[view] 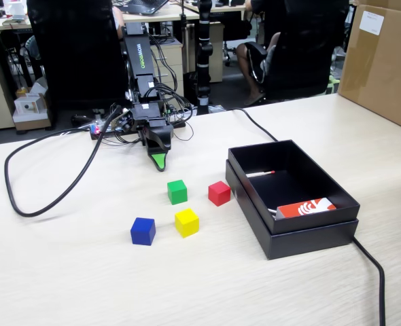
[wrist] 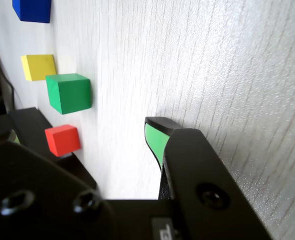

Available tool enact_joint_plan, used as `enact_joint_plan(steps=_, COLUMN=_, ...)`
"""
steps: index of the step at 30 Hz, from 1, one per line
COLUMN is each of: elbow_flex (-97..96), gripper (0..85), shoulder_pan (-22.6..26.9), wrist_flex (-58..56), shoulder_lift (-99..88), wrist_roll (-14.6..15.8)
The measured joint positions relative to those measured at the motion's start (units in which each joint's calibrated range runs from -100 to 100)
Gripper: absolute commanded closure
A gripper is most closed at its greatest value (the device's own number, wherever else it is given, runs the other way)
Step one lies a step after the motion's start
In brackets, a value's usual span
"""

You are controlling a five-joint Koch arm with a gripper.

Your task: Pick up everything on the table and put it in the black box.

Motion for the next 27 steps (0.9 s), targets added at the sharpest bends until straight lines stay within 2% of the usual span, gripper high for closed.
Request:
enact_joint_plan(steps=22, elbow_flex=0.0, gripper=37.8, shoulder_pan=0.05, wrist_flex=0.0, shoulder_lift=0.0, wrist_roll=0.0)
enact_joint_plan(steps=27, elbow_flex=0.0, gripper=38.0, shoulder_pan=2.3, wrist_flex=0.0, shoulder_lift=0.0, wrist_roll=-0.88)
